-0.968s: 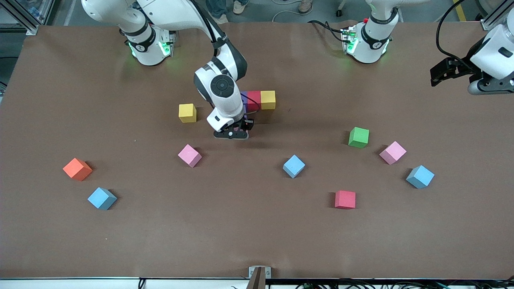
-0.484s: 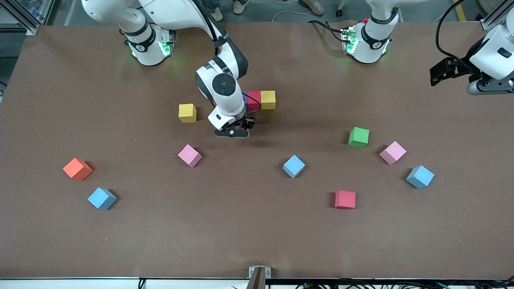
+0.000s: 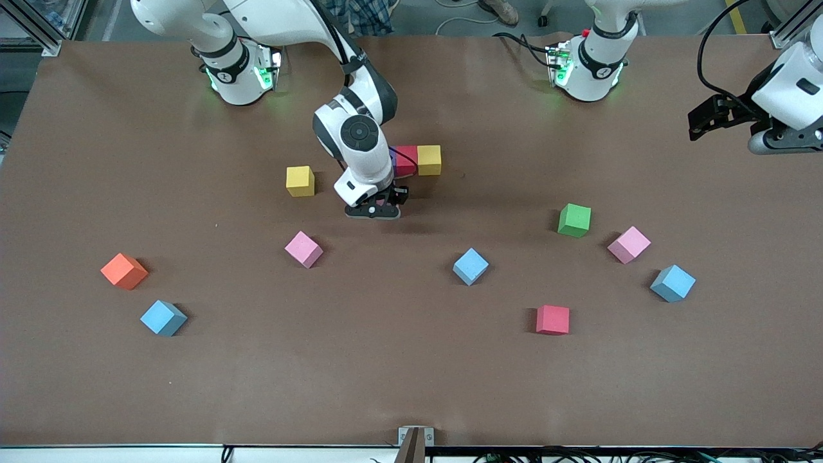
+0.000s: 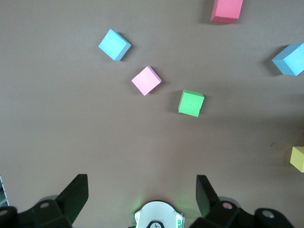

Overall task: Arrange 11 blocks into digit 3
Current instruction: 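Hold the pink cube against the purple cube with the right gripper, then reach the left gripper to the light blue cube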

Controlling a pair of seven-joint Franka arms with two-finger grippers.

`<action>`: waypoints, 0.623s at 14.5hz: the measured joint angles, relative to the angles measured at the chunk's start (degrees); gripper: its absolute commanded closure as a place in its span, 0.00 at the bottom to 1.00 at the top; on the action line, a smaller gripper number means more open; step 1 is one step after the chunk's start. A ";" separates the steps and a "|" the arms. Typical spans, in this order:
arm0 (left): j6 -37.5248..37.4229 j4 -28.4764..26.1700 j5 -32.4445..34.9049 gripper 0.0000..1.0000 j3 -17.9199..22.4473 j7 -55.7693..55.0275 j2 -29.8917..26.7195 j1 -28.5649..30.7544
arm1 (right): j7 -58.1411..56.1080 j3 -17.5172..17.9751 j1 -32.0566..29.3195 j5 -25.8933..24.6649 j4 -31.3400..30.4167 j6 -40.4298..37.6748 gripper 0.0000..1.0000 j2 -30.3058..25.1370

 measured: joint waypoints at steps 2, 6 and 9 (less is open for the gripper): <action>0.66 0.00 0.00 0.00 0.00 0.00 0.51 0.00 | 0.00 0.00 0.01 0.00 -0.08 0.03 1.00 -0.04; 1.25 0.03 0.00 0.00 0.01 0.00 1.19 0.00 | 0.00 0.00 0.03 0.00 -0.79 0.03 1.00 -0.47; 2.02 1.12 0.00 0.00 -0.03 -0.01 3.14 -0.23 | 0.00 0.00 0.16 0.00 -1.51 0.03 0.99 -0.96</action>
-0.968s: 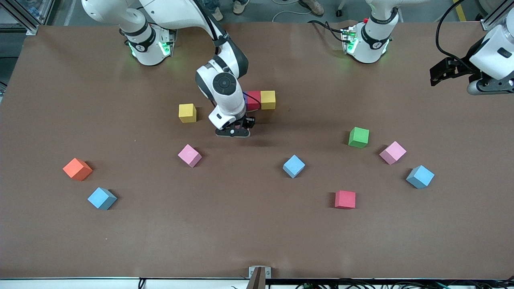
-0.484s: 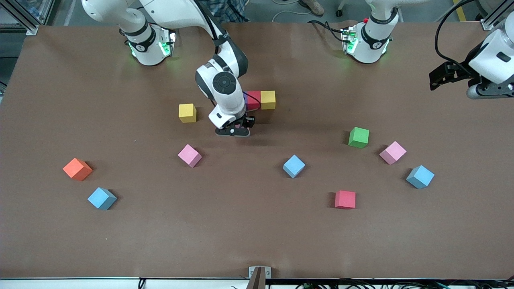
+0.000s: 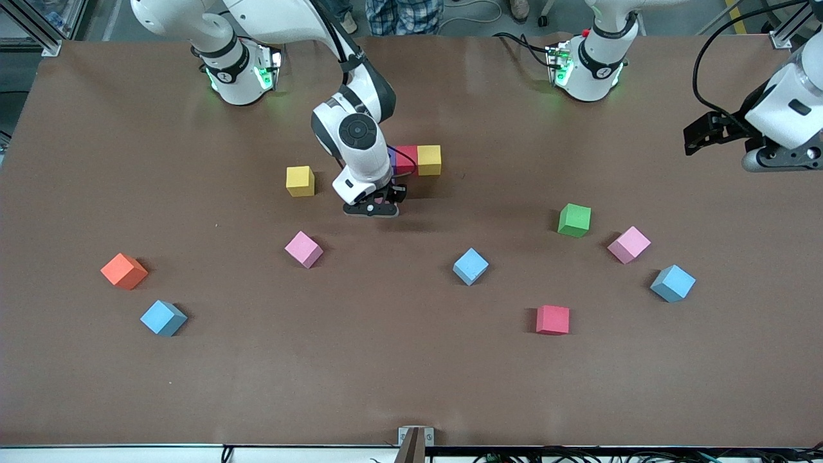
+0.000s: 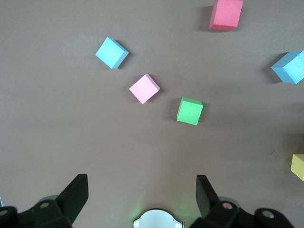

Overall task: Arrange 11 blocks into digit 3
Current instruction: 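Reach the left gripper to the light blue cube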

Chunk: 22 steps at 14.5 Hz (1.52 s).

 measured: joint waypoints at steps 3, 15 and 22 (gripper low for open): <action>1.88 1.79 0.00 0.00 -0.09 -1.46 4.18 -0.26 | 0.00 0.00 0.08 0.00 -0.25 0.23 0.98 -0.12; 10.41 4.11 -0.06 0.00 -0.20 -5.49 12.03 -1.49 | -0.09 -0.04 0.14 -0.89 -0.11 0.95 0.00 -0.17; 20.33 4.08 -0.25 0.00 -0.55 -33.08 21.86 -8.33 | -0.16 -0.07 0.15 -5.34 -0.19 0.52 0.00 -0.15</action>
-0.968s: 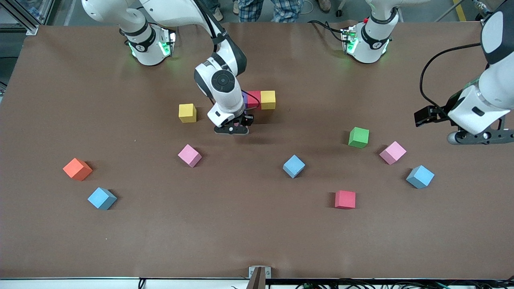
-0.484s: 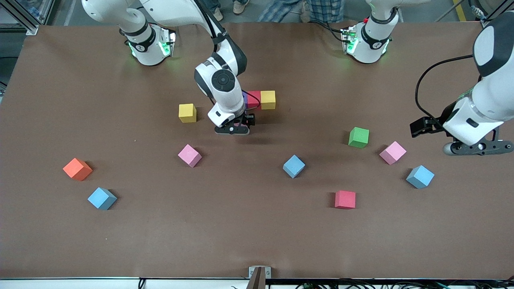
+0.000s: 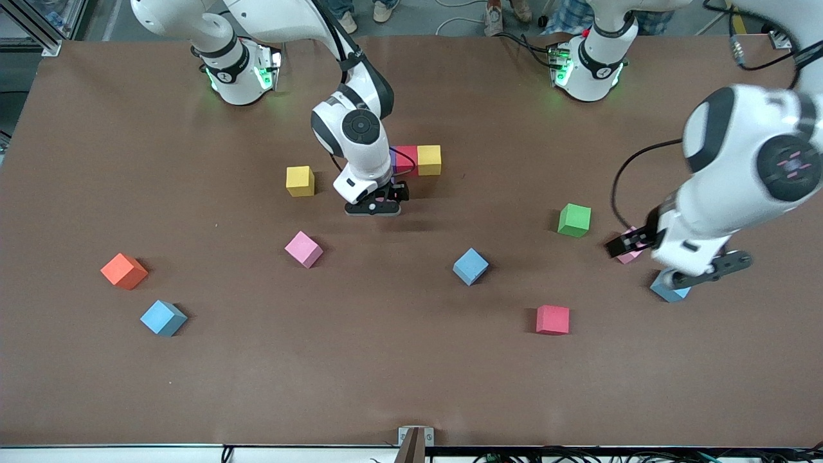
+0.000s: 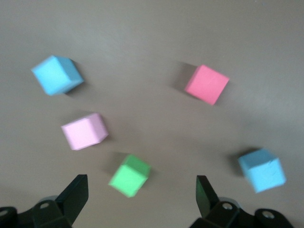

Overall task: Arrange 11 blocks into digit 3
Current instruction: 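Reach the left gripper to the light blue cube, then grasp the blue cube with the left gripper while the right gripper grasps pink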

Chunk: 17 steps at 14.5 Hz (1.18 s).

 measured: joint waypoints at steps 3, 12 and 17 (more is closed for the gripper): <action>6.16 0.06 -1.09 0.00 -0.17 -13.71 5.97 -4.56 | -0.03 -0.02 0.00 -1.65 -0.11 -0.38 0.00 0.02; 16.98 0.18 -5.77 0.00 -0.33 -42.31 14.34 -11.73 | 0.17 -0.16 0.00 -2.71 -0.11 -1.71 0.00 0.02; 17.51 0.09 -5.77 0.00 -0.32 -47.52 15.85 -13.08 | 1.99 -0.19 0.00 -2.65 1.17 -1.62 0.00 -0.05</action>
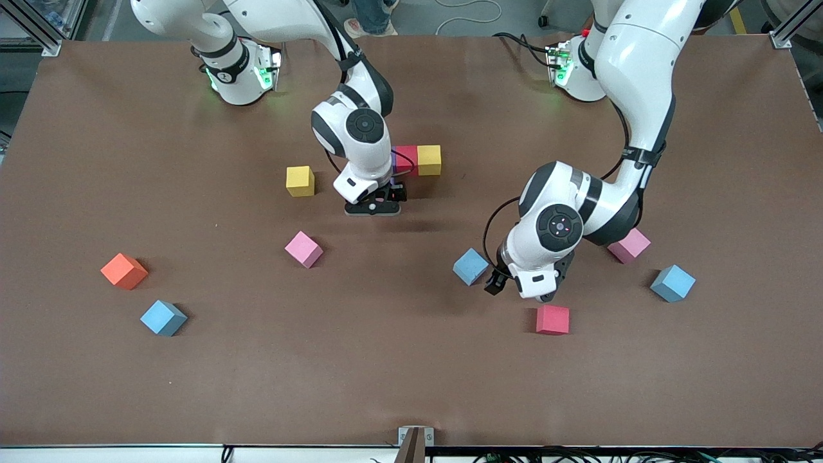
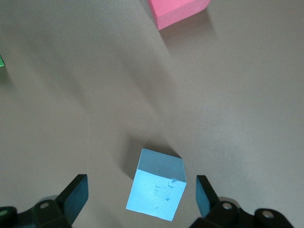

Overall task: Arrange 11 blocks into digit 3
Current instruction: 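Grasp the blue cube with the left gripper while the right gripper grasps pink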

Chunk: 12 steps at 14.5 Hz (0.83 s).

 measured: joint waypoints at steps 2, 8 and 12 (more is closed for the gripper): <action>-0.01 -0.21 0.00 0.00 0.00 -1.19 0.13 -0.03 | 0.19 -0.27 -0.18 0.01 0.45 0.02 0.00 -0.29; 0.00 -0.29 0.00 0.00 -0.04 -2.89 1.99 -1.74 | 0.36 -1.52 -9.16 0.00 0.60 -0.16 0.00 -3.49; 0.64 -0.28 0.00 0.00 -0.04 -2.89 2.50 -2.48 | 0.44 -2.35 -17.97 0.02 -0.99 -1.64 0.01 -3.84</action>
